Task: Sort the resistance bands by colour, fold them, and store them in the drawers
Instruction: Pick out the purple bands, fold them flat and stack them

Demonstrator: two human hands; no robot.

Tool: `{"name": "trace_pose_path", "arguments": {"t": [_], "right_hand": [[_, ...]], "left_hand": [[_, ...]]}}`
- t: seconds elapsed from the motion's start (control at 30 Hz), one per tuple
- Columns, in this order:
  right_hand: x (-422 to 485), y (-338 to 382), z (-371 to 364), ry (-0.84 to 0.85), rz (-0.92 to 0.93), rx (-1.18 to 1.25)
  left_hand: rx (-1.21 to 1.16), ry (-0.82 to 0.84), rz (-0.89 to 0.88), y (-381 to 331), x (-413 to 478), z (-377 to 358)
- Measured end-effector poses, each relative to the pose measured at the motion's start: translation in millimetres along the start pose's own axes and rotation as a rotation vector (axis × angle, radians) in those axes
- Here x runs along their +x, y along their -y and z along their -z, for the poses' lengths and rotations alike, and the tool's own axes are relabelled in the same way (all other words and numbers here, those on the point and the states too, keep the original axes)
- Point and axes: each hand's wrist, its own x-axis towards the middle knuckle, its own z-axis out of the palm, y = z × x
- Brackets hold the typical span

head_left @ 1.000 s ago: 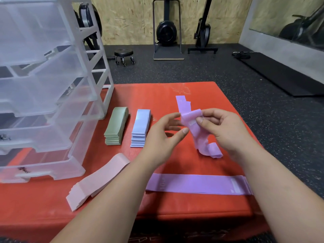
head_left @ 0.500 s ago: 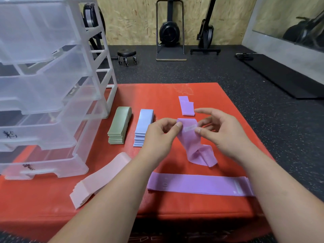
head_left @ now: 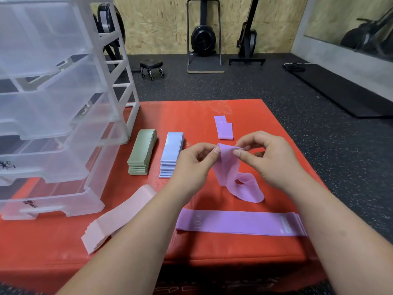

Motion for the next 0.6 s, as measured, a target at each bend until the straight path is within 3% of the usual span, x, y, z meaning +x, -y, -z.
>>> {"name": "trace_pose_path", "arguments": {"t": [0.17,0.4,0.6], "right_hand": [[0.1,3.5,-0.3,0.031,-0.036,0.161],[2.1,15.2,2.7,-0.124,-0.052,0.282],[2.2,32.4,8.8,-0.219,-0.057,0.537]], "left_hand": [[-0.047,0.079,0.034,-3.4,-2.6,-3.3],[-0.075,0.203,0.050,-4.7,-9.9,-14.4],[0.036,0.247,0.016,7.6,-10.5,-29.9]]}}
